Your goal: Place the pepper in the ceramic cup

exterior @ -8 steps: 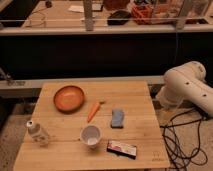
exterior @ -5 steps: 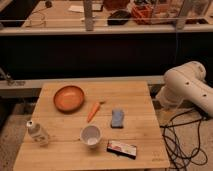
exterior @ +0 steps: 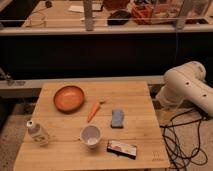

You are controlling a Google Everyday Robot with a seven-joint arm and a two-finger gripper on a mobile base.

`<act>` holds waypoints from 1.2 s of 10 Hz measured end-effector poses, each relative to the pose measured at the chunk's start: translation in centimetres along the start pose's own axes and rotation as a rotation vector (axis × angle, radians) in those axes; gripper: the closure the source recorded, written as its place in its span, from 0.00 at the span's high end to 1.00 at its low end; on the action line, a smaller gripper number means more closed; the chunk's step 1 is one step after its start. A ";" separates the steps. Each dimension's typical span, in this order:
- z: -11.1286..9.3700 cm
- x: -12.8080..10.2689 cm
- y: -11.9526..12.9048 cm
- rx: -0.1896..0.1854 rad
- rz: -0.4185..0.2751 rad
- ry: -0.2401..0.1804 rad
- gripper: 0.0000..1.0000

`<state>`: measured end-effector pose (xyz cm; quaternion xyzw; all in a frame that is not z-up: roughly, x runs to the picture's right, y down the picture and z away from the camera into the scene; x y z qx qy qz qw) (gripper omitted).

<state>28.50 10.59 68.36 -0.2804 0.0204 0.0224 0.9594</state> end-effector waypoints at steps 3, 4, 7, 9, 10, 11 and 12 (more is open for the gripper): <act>0.0 0.0 0.0 0.000 0.000 0.000 0.80; 0.0 0.0 0.0 0.000 0.000 0.000 0.80; 0.1 -0.3 -0.2 0.003 -0.003 0.002 0.80; 0.5 -3.1 -1.5 0.018 -0.036 -0.009 0.80; 0.7 -5.3 -2.4 0.029 -0.054 -0.012 0.80; 0.8 -7.8 -3.2 0.039 -0.077 -0.013 0.80; 1.1 -11.0 -4.2 0.051 -0.111 -0.016 0.80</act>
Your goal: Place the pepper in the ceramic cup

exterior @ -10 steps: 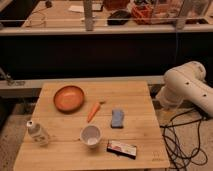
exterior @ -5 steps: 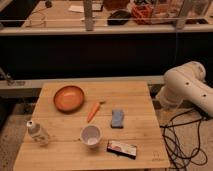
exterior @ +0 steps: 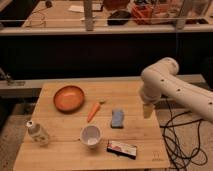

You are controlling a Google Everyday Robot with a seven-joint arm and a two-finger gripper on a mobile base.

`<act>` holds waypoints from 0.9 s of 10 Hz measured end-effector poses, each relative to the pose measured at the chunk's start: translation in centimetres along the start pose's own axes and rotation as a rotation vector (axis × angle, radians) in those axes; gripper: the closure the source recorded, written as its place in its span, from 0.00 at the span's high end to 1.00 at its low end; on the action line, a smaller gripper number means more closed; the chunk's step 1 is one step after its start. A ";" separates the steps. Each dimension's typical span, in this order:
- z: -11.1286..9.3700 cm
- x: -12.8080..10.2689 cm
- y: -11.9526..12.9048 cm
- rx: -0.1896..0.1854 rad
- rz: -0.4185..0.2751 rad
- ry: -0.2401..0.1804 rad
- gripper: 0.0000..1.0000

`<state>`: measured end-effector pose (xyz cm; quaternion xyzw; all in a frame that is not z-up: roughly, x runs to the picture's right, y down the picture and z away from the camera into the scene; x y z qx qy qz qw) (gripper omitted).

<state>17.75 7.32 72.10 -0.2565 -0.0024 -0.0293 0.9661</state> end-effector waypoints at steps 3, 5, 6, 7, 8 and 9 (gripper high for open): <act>1.9 -7.5 -2.3 0.013 -0.098 -0.014 0.80; 4.0 -10.6 -3.4 0.018 -0.159 -0.024 0.80; 5.0 -11.8 -4.0 0.020 -0.198 -0.036 0.80; 6.6 -12.9 -4.6 0.025 -0.283 -0.056 0.80; 7.5 -13.6 -4.9 0.031 -0.317 -0.067 0.80; 8.3 -14.7 -5.2 0.035 -0.334 -0.075 0.80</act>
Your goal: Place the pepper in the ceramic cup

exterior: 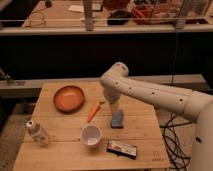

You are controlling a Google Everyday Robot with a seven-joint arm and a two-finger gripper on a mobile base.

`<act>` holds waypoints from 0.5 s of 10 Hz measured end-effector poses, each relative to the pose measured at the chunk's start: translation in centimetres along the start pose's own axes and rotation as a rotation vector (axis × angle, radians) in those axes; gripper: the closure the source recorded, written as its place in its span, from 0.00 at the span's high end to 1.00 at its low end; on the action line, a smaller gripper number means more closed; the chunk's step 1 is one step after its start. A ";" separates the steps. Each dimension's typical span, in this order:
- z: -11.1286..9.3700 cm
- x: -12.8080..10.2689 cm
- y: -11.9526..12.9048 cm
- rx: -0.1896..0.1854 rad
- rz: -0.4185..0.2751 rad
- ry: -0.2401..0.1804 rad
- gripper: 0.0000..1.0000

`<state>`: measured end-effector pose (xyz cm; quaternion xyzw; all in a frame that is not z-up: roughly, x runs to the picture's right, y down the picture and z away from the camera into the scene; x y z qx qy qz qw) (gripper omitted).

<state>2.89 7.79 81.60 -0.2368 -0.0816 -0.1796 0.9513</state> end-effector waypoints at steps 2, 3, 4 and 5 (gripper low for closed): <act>0.7 -1.2 -0.9 0.006 -0.037 -0.034 0.80; 1.1 -1.9 -1.4 0.009 -0.063 -0.055 0.80; 1.9 -2.8 -1.6 0.009 -0.086 -0.089 0.80; 2.5 -3.5 -1.6 0.008 -0.097 -0.099 0.80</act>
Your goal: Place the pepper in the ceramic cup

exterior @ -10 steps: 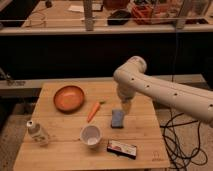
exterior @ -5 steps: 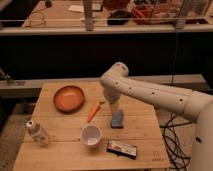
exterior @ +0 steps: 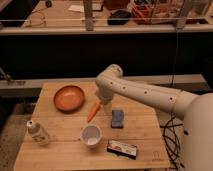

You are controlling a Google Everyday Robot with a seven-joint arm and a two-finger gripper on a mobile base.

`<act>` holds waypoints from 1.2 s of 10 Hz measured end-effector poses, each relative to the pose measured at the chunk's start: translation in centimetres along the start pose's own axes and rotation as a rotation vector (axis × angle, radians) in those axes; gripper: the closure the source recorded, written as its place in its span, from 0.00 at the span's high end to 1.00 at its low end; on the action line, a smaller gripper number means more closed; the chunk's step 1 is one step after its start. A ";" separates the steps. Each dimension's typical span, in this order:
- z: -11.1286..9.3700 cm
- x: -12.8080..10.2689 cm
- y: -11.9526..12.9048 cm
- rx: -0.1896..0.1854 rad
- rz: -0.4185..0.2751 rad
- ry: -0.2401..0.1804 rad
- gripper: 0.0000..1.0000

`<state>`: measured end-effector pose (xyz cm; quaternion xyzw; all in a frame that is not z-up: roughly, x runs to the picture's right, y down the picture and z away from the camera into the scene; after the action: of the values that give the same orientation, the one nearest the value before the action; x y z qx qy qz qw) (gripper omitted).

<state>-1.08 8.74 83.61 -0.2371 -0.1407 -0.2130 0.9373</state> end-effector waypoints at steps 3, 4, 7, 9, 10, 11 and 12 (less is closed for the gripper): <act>-1.6 -1.3 1.0 -0.003 -0.018 -0.014 0.56; -2.9 -1.4 1.6 -0.006 -0.025 -0.017 0.48; -6.2 -2.3 1.5 -0.004 -0.045 -0.030 0.19; -6.1 -2.8 1.3 -0.011 -0.071 -0.040 0.04; -6.3 -3.1 1.7 -0.016 -0.085 -0.043 0.00; -6.8 -3.9 2.4 -0.018 -0.101 -0.048 0.00; -7.4 -5.1 3.5 -0.021 -0.117 -0.054 0.02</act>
<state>-2.65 9.46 74.12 -0.2438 -0.1773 -0.2627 0.9166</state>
